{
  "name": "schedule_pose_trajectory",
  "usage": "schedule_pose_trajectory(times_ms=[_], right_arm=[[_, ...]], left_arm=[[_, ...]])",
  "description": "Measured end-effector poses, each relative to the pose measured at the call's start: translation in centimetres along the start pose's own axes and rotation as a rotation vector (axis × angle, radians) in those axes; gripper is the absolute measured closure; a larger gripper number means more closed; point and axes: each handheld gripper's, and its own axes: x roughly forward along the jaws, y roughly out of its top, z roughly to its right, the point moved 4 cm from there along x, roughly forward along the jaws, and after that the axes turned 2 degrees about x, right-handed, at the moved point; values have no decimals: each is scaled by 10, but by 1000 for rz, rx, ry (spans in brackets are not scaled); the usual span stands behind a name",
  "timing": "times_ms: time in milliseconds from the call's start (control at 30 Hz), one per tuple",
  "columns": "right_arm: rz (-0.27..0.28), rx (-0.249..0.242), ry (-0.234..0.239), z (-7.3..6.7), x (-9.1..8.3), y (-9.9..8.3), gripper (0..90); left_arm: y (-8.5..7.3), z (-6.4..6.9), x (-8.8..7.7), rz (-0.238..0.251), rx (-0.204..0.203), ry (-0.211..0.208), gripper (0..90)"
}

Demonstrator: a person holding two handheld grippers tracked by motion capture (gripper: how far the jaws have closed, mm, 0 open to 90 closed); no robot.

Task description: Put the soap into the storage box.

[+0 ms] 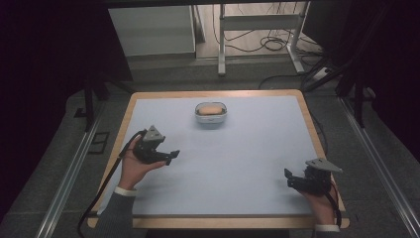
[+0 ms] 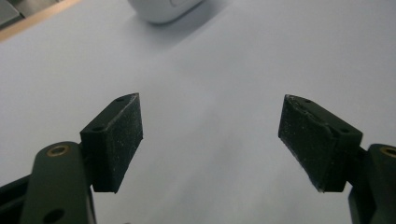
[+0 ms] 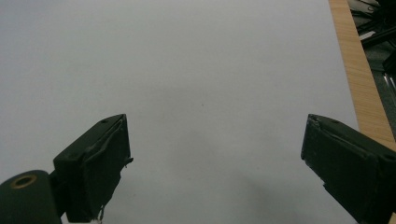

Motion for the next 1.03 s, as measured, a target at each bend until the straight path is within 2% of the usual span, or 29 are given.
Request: schedule_pose_trajectory(times_ms=[100, 200, 267, 333, 400, 467, 633, 867, 1033], right_arm=[[-3, 1, -3, 1, 0, -1, 81], [-3, 1, -6, 2, 1, -1, 81], [-2, 0, -5, 1, 0, -1, 81], [-2, -2, -3, -1, 1, -1, 81], [-4, -9, -2, -2, 2, -1, 81], [-5, -10, -1, -2, 2, -2, 81], [8, -16, -3, -2, 1, -1, 81], [41, -42, 14, -10, 0, 2, 81], [87, -29, 65, -17, 0, 11, 81]], left_arm=[[-16, 0, -4, -15, -22, 1, 216], [-32, 0, -9, 0, -64, 0, 220], [-40, 0, -10, -5, -72, -1, 220], [-48, -2, -9, -29, -82, 10, 220], [-56, -4, -9, -48, -89, 39, 221], [-61, -5, -8, -58, -97, 36, 220], [-62, -5, -7, -46, -106, 30, 219], [-64, -6, -3, -56, -103, 23, 215], [-64, -6, -4, -52, -109, 22, 211]])
